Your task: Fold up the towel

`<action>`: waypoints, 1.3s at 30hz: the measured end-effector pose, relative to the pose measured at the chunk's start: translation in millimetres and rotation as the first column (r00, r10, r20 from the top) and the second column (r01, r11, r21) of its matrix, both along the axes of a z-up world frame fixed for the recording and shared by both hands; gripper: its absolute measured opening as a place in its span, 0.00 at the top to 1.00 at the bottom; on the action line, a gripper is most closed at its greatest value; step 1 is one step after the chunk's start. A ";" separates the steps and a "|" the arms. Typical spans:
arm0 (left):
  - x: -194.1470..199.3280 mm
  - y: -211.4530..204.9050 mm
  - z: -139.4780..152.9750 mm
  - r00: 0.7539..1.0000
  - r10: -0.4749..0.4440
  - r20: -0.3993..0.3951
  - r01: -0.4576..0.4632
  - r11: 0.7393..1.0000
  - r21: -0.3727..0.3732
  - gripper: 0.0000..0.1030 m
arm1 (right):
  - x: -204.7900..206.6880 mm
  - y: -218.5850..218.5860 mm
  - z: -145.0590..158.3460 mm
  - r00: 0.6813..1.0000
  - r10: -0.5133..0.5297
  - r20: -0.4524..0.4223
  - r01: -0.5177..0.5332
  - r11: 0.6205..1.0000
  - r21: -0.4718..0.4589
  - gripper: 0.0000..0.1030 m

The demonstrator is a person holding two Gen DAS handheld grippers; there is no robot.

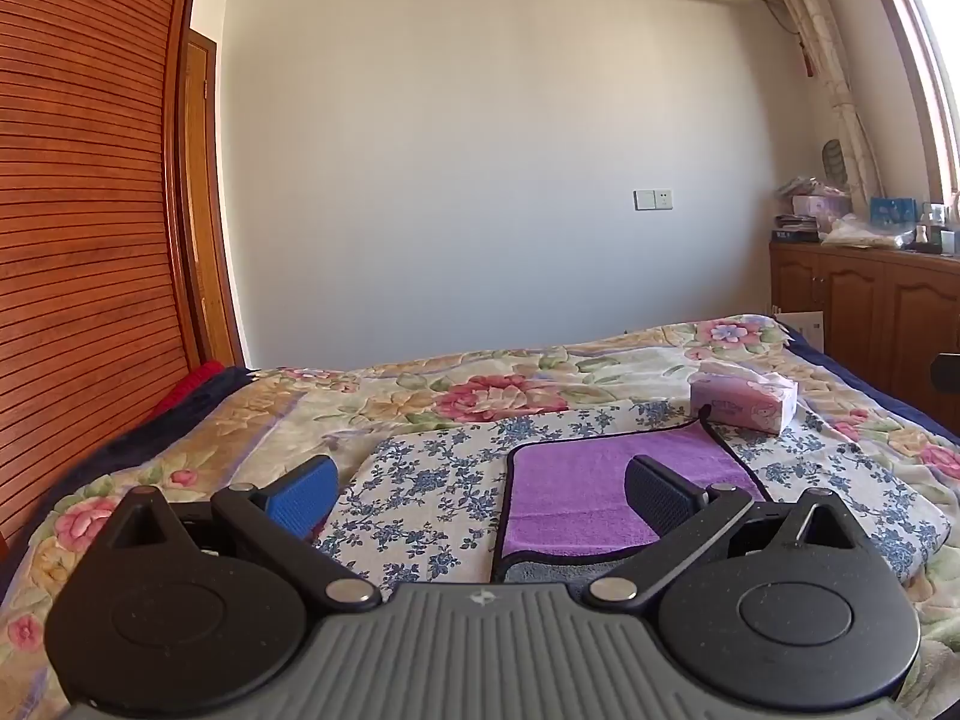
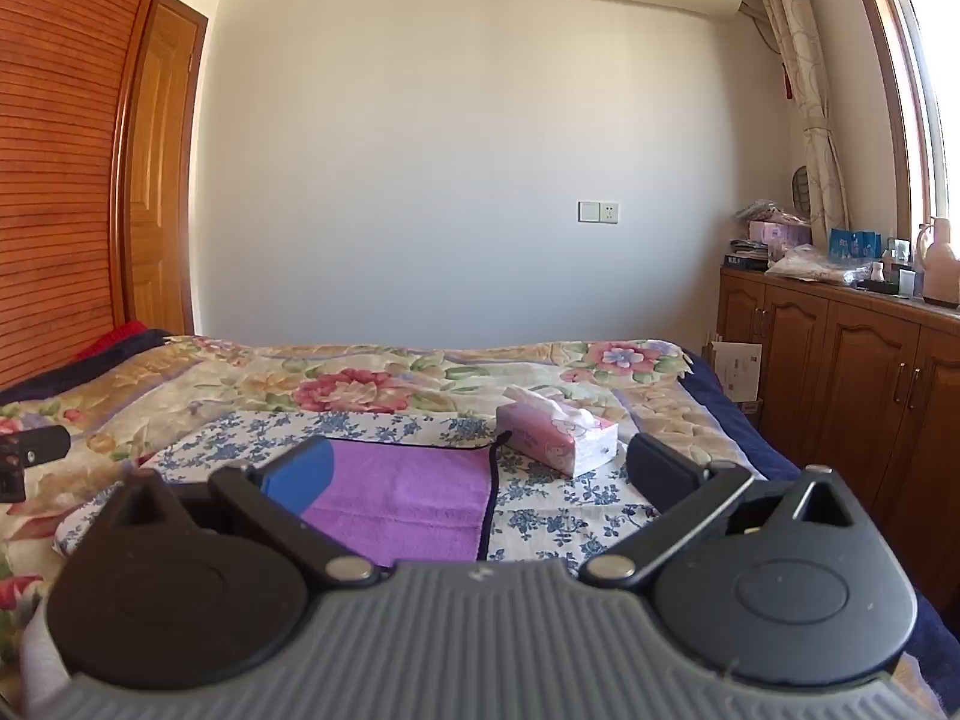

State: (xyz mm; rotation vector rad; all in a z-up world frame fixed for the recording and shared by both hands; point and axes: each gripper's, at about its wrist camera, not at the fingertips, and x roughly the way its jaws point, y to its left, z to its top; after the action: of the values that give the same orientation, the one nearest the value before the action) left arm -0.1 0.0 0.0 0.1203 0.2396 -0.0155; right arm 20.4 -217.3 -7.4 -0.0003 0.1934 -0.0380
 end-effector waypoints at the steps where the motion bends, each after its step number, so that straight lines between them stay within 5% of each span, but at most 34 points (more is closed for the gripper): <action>1: 0.0 0.0 0.0 1.000 0.001 0.002 -0.001 1.000 0.002 0.00 | 0.0 0.3 0.1 1.000 0.000 0.000 0.000 1.000 0.000 0.00; 39: 0.1 -0.1 0.0 1.000 0.002 0.002 -0.002 1.000 0.006 0.00 | -1.3 2.1 3.5 1.000 -0.001 0.006 0.001 1.000 -0.003 0.00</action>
State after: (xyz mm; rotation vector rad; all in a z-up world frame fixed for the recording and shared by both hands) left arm -0.1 -0.1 -0.1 0.1261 0.2382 -0.0128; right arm 19.1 -215.2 -3.8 -0.0032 0.1877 -0.0388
